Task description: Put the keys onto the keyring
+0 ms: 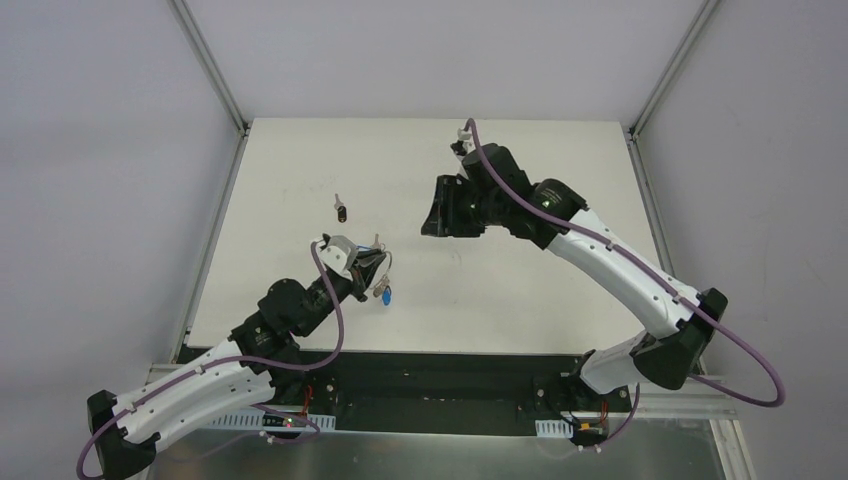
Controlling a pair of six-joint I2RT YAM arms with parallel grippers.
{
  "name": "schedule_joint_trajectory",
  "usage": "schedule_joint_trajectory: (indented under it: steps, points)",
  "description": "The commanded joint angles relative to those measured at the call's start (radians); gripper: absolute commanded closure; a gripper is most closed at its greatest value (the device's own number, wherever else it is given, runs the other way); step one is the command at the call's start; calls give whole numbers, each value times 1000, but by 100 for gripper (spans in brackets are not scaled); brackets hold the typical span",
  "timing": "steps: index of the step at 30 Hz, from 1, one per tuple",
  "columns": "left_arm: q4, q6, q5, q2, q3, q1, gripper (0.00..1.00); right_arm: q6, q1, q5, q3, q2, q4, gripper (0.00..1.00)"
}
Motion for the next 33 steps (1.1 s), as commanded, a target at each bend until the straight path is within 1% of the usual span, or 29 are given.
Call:
schedule_joint_trajectory:
  steps: [1,6,9,11,13,17,22,25,33]
  points:
    - [-20,-10,-149,-12,37,-2,100,5,-21,-9,-22,52,81,55]
    - [-52,-10,-272,-34,36,-1,100,-8,-59,58,-60,175,211,54]
    - [-63,-10,-338,-60,29,-3,100,38,-90,-13,-89,270,361,54]
    - [-74,-10,-387,-69,30,-3,100,62,-98,-41,-65,342,409,54]
    - [-90,-8,-435,-75,33,-3,100,65,-98,-59,2,424,401,54]
    - [-116,-4,-548,-76,42,-4,100,87,-98,-80,163,579,331,54]
    - [-130,0,-626,-83,44,-3,100,96,-79,-92,271,705,315,55]
    - [-127,9,-644,-86,42,-3,100,105,-62,-91,333,769,276,55]
    - [-120,11,-648,-99,34,-4,100,131,-12,-36,376,832,228,52]
